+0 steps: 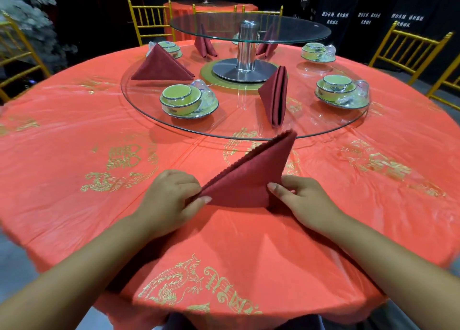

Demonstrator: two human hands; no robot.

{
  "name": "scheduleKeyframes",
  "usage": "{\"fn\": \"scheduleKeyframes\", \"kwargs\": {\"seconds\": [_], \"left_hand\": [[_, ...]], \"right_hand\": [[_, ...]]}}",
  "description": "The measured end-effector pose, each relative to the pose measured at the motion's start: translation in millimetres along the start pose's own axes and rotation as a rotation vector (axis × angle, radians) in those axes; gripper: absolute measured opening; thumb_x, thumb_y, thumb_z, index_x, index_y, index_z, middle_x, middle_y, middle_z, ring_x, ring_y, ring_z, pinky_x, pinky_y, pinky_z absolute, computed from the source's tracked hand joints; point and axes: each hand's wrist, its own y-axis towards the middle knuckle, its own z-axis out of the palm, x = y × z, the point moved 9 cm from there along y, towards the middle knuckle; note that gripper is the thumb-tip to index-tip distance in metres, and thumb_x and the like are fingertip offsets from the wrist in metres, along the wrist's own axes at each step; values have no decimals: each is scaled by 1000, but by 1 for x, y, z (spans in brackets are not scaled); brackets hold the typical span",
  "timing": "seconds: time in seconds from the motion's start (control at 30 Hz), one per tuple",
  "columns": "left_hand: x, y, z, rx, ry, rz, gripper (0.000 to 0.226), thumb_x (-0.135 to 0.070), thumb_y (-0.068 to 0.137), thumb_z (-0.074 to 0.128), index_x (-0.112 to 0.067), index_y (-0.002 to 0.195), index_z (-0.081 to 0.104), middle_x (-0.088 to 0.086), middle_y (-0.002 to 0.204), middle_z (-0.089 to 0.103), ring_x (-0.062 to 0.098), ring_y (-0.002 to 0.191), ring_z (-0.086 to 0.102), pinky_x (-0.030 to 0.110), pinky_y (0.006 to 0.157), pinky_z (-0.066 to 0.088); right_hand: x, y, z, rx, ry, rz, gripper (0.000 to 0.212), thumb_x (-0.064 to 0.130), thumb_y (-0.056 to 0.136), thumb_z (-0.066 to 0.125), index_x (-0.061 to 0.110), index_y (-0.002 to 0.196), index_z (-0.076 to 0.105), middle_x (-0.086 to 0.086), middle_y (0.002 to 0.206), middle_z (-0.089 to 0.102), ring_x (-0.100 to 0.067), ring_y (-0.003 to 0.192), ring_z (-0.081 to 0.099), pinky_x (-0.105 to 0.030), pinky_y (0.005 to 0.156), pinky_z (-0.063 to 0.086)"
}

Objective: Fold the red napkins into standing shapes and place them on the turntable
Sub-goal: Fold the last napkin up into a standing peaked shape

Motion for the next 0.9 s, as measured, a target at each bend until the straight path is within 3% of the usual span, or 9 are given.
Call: {"fn": "scheduleKeyframes", "kwargs": {"seconds": [0.1,0.23,0.53,0.67,0.8,0.9], "left_hand": [[11,6,5,-31,-63,-161,46,-46,88,37,-12,58,45,4,59,50,31,63,55,35,67,34],[18,8,19,34,77,-271,57,-52,86,15,-17,67,55,-1,72,57,26,83,56,36,79,27],[15,7,17,-10,286,-332,48,-42,90,30,-16,61,59,1,67,56,28,76,58,45,80,35],[17,5,20,6,313,-367,51,-45,90,30,-16,63,62,3,69,57,29,78,58,44,80,33],[20,2,19,-5,342,-429,50,-49,87,33,-16,62,61,5,67,57,29,75,57,41,75,29],[22,0,17,-13,306,-465,46,-52,84,35,-17,66,57,4,67,57,29,75,57,41,72,29]], "right_hand": [[-6,-1,-4,-64,46,55,33,22,91,60,5,65,54,-7,60,52,-13,61,46,-37,63,39],[-16,-4,-9,-153,52,105,32,23,87,65,7,63,50,7,54,43,-6,54,38,-26,55,31],[-23,-1,-7,-263,-11,186,25,26,83,69,14,66,55,8,53,51,-6,51,46,-26,56,37],[-21,-5,-6,-299,8,201,13,23,81,72,19,86,60,5,64,61,-13,59,59,-32,63,45],[-13,-7,-5,-297,-80,141,33,22,83,71,21,113,57,8,68,59,-12,63,58,-31,65,45],[0,-6,0,-246,-289,43,35,23,86,67,20,121,59,3,86,56,-13,73,52,-36,74,46]]}}
